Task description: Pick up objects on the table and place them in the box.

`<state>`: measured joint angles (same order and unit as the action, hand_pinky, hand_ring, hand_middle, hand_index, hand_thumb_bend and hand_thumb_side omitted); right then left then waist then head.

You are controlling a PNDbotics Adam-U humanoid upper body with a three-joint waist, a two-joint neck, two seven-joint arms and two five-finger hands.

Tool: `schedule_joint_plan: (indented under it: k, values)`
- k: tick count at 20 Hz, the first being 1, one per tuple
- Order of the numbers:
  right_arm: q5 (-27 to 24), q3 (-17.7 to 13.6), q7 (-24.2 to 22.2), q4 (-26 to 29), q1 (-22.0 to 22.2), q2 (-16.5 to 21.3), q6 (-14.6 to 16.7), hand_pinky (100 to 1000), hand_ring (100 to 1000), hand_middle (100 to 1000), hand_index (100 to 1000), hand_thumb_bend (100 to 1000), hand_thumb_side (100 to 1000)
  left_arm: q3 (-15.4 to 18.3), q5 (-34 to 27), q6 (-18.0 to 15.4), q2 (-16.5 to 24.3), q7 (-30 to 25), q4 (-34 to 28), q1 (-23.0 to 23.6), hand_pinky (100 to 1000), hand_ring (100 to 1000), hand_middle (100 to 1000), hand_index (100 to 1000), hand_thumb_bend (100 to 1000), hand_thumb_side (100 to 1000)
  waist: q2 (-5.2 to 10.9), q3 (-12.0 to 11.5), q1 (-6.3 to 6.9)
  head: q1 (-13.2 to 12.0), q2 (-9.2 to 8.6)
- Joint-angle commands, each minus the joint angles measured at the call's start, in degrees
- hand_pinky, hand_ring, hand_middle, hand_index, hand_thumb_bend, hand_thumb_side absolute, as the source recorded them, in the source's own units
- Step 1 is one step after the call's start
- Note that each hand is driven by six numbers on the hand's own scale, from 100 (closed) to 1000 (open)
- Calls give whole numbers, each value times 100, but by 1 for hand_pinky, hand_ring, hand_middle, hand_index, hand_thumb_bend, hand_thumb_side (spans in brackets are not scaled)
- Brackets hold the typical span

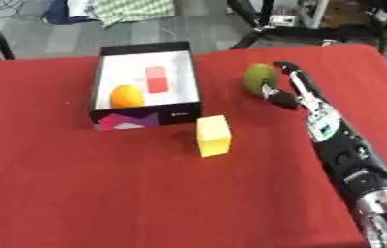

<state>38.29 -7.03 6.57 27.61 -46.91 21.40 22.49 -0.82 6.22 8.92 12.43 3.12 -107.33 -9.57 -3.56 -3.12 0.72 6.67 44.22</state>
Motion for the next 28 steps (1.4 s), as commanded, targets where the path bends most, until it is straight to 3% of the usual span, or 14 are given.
schedule_joint_plan:
  k: [1, 8, 9, 11, 12, 13, 21, 22, 23, 28]
  values:
    - [127, 4, 175, -16, -154, 91, -29, 1000, 965, 952, 937, 100, 474, -4, 26, -17, 6, -21, -71, -41, 730, 495, 551, 888, 152, 920, 90, -11, 20, 29, -10]
    - [198, 18, 234, -78, -123, 36, -56, 1000, 955, 935, 932, 100, 527, -4, 32, -16, -33, -27, -68, -50, 730, 496, 552, 889, 151, 921, 78, -33, 20, 40, -10]
    - [200, 21, 217, -76, -118, 26, -57, 1000, 947, 925, 930, 100, 507, -3, 33, -16, -35, -26, -70, -51, 730, 496, 552, 889, 152, 921, 76, -37, 22, 44, -10]
    - [240, 32, 204, -58, -108, 11, -79, 1000, 936, 906, 912, 100, 377, -2, 32, -16, -42, -24, -72, -53, 730, 496, 552, 889, 152, 921, 71, -45, 25, 53, -10]
    - [285, 36, 219, -43, -104, 4, -105, 1000, 924, 882, 880, 100, 268, -3, 30, -15, -47, -24, -72, -53, 730, 496, 552, 889, 151, 922, 67, -47, 27, 57, -10]
    - [331, 32, 254, -24, -98, -8, -143, 1000, 913, 867, 856, 100, 221, -6, 27, -15, -54, -26, -71, -55, 730, 496, 552, 889, 151, 923, 64, -49, 28, 62, -10]
    - [547, -33, 886, 172, -57, -106, -456, 981, 846, 734, 490, 100, 274, -11, -7, -17, -82, -33, -68, -65, 730, 496, 552, 889, 148, 927, 48, -69, 36, 96, -10]
    - [556, -36, 985, 187, -52, -115, -478, 981, 846, 734, 490, 100, 274, -10, -13, -16, -83, -32, -68, -65, 730, 496, 552, 889, 148, 927, 47, -70, 36, 98, -10]
    - [549, -47, 1086, 202, -47, -121, -494, 972, 829, 704, 411, 100, 300, -11, -22, -14, -89, -30, -65, -62, 730, 497, 552, 889, 143, 930, 47, -70, 34, 100, -10]
    - [382, -63, 1391, 261, -26, -129, -453, 957, 793, 653, 302, 100, 361, -9, -53, -13, -101, -18, -59, -56, 730, 497, 552, 889, 136, 934, 53, -72, 26, 99, -10]
